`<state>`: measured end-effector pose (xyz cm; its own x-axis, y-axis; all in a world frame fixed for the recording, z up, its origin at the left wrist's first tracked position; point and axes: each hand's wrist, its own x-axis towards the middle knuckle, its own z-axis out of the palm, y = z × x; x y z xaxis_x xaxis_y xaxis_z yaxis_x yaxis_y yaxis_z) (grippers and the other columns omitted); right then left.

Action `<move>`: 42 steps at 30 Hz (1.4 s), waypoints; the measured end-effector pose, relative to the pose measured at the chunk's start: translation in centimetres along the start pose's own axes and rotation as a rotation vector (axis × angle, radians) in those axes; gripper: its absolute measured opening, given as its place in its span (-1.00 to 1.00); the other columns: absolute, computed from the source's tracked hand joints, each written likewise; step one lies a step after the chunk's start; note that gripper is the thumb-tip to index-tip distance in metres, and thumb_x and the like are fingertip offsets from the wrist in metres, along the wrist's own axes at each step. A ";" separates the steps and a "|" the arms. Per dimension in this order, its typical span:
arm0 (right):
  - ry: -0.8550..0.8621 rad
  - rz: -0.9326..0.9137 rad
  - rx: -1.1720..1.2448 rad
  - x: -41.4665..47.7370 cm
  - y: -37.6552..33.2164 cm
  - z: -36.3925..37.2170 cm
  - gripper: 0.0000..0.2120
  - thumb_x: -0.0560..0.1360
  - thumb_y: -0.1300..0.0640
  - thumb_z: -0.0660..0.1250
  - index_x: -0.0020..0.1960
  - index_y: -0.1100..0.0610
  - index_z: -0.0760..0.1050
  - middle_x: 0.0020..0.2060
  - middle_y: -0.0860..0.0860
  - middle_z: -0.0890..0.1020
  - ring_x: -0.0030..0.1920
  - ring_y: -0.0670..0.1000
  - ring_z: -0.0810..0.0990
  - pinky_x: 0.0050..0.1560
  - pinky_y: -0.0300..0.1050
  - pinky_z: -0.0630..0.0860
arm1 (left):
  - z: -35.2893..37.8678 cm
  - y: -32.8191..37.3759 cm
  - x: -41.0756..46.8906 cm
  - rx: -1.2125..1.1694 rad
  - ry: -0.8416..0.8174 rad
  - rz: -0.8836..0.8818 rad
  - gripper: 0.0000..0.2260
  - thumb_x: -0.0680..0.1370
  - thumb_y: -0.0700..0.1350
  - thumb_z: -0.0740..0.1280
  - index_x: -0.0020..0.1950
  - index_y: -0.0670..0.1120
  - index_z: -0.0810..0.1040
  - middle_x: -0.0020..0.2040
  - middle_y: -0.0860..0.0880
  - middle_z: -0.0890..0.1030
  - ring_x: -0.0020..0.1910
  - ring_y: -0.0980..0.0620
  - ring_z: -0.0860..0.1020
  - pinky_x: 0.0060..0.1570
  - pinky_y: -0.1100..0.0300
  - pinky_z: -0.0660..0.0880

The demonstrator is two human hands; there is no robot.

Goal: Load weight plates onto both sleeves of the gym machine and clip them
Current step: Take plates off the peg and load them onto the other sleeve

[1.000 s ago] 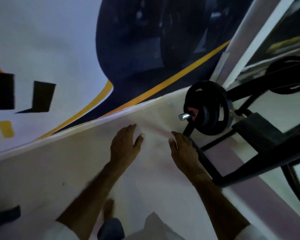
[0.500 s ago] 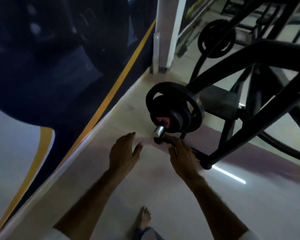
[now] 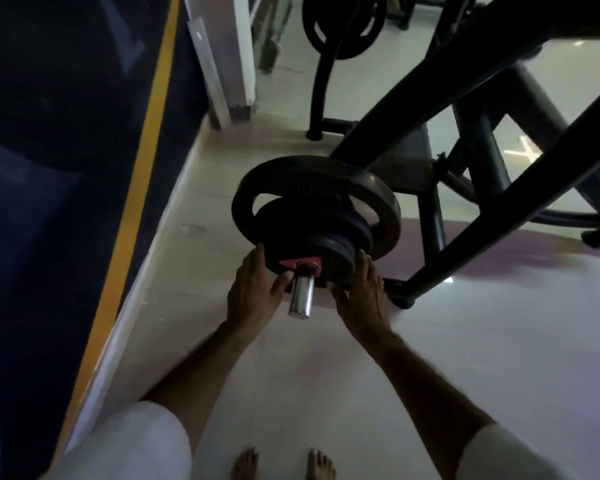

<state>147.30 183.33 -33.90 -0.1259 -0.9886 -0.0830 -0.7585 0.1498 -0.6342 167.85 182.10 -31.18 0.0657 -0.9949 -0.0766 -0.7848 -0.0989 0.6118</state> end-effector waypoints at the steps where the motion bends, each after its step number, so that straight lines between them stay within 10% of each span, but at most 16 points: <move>1: 0.034 0.016 0.027 1.0 0.7 1.5 -0.13 0.53 -0.04 0.41 0.64 0.09 -0.05 0.56 0.17 0.25 0.56 0.21 0.25 0.51 0.26 0.32 | 1.2 -0.9 1.5 -0.060 -0.025 -0.021 -0.22 0.56 0.27 0.26 0.64 -0.06 0.06 0.57 -0.11 0.28 0.49 -0.14 0.34 0.29 -0.05 0.43; 8: 0.351 0.085 0.306 4.1 1.6 9.2 -0.21 0.56 0.10 0.34 0.62 0.06 -0.06 0.43 0.16 0.31 0.39 0.16 0.39 0.38 0.20 0.46 | 8.2 -4.1 5.7 -0.359 0.240 -0.036 -0.27 0.46 0.08 0.51 0.51 -0.16 0.31 0.32 -0.15 0.49 0.25 -0.07 0.51 -0.02 0.45 0.32; 12: 0.454 0.089 0.388 4.3 1.7 10.1 -0.30 0.54 0.18 0.35 0.56 0.09 0.07 0.31 0.10 0.32 0.29 0.04 0.38 0.34 0.08 0.48 | 9.6 -4.5 6.5 -0.443 0.354 0.001 -0.22 0.35 0.04 0.61 0.44 -0.18 0.34 0.29 -0.15 0.45 0.25 -0.04 0.49 0.04 0.30 0.42; 17: 0.462 0.041 0.375 2.6 3.2 9.8 -0.41 0.50 0.26 0.38 0.44 0.10 0.23 0.20 -0.02 0.32 0.17 -0.01 0.39 0.17 -0.08 0.52 | 9.7 -6.9 5.2 -0.436 0.294 0.011 -0.27 0.25 0.26 0.53 0.23 -0.18 0.48 0.12 -0.11 0.47 0.00 0.13 0.43 -0.15 0.42 0.38; 21: 0.363 -0.061 0.368 1.6 4.3 9.1 -0.48 0.50 0.15 0.43 0.36 0.15 0.28 0.17 0.09 0.45 0.11 0.02 0.48 0.09 -0.17 0.54 | 8.8 -7.1 3.9 -0.483 0.218 0.018 -0.49 0.32 0.01 0.62 0.11 -0.16 0.50 -0.08 0.03 0.58 -0.16 0.17 0.50 -0.25 0.56 0.34; 35: 0.142 -0.061 0.461 -15.1 3.7 5.7 -0.56 0.50 0.09 0.39 0.28 0.12 0.28 0.12 0.06 0.49 0.12 0.01 0.55 0.06 -0.02 0.63 | 4.1 -6.9 -14.5 -0.383 0.192 -0.128 -0.47 0.31 0.11 0.61 0.12 -0.06 0.48 0.01 0.04 0.65 0.03 0.04 0.61 -0.13 0.31 0.51; 42: 0.181 -0.119 0.466 -25.7 0.5 -5.4 -0.54 0.53 0.11 0.43 0.30 0.03 0.25 0.11 -0.21 0.41 0.15 -0.25 0.48 0.08 -0.29 0.55 | -3.3 1.0 -26.6 -0.314 0.232 -0.030 -0.39 0.31 0.29 0.53 0.18 -0.06 0.51 0.05 0.02 0.67 0.04 0.04 0.62 -0.08 0.09 0.59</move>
<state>146.72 208.89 -27.94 -0.1960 -0.9734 0.1183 -0.4136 -0.0273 -0.9101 167.33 208.40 -25.96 0.2515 -0.9660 0.0594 -0.5561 -0.0940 0.8258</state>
